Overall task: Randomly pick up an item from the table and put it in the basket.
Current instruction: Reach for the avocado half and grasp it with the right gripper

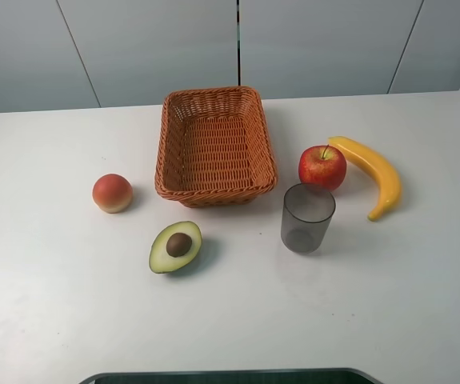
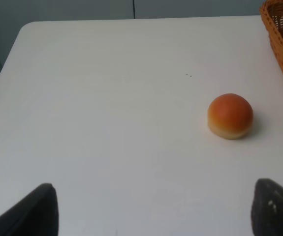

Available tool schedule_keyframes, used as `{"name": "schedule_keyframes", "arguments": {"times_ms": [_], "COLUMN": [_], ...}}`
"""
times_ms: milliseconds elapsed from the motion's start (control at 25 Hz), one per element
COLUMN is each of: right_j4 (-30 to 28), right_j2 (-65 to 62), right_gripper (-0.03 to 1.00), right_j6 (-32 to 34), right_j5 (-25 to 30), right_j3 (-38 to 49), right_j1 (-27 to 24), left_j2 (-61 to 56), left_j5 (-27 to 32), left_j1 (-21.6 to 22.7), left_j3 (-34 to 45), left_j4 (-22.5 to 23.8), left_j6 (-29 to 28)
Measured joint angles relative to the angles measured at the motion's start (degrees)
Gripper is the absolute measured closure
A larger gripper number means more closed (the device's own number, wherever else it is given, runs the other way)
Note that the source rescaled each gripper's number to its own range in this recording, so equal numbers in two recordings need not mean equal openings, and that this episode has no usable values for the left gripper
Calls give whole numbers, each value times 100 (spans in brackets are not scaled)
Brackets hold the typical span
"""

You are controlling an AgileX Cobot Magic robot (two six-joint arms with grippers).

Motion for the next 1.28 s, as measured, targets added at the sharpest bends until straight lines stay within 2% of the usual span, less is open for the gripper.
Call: {"name": "schedule_keyframes", "arguments": {"times_ms": [1280], "right_j4": [0], "right_j2": [0], "right_gripper": [-3], "right_j6": [0], "right_j5": [-2], "right_j3": [0], "right_j1": [0], "left_j2": [0], "left_j5": [0], "left_j1": [0], "left_j3": [0], "left_j4": [0], "left_j6": [0]}}
